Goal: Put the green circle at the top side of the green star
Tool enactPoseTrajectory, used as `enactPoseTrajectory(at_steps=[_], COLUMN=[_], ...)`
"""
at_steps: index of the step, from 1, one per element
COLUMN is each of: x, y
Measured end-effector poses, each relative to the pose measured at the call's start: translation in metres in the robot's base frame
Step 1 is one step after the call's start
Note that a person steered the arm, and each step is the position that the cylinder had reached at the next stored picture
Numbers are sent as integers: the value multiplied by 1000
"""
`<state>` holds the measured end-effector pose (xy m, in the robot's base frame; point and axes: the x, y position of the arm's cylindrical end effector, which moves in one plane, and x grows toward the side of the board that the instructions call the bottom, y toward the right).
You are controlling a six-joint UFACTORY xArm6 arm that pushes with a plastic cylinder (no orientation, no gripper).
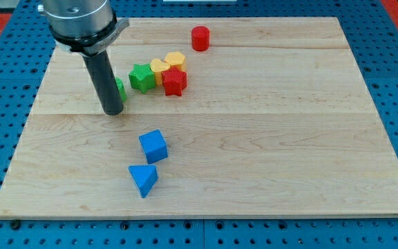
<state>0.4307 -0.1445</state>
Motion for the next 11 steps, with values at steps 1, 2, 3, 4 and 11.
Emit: enactPoseTrajectory(at_steps=[1, 2, 3, 4, 11], x=[-23, -58, -62, -40, -124], y=[-5, -32, -44, -64, -26])
